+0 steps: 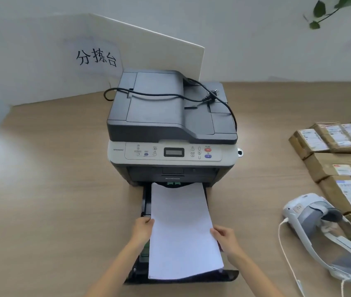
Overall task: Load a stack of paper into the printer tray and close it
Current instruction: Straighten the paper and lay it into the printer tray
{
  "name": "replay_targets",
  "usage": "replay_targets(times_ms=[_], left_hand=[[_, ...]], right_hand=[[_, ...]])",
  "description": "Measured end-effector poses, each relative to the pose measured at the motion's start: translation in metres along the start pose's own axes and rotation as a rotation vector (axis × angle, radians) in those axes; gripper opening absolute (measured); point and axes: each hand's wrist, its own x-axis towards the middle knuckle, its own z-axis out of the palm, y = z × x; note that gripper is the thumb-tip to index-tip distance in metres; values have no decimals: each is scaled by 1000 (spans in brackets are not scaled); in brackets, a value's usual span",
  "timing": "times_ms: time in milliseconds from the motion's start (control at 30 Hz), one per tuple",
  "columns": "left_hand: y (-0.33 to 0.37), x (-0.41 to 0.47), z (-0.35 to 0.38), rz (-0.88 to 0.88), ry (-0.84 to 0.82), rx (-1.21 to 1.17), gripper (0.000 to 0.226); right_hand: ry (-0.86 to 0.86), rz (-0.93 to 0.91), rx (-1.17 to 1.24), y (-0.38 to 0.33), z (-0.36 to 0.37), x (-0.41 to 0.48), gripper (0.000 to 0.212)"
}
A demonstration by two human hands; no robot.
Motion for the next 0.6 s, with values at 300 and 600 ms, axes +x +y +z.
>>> replay_targets(times_ms=[300,600], left_hand=[[-3,24,0,-29,-12,-73,22],[-17,36,-3,-39,9,-71,32]], right_hand=[[-9,24,34,3,6,25,29],[16,91,55,17,7,31,21]])
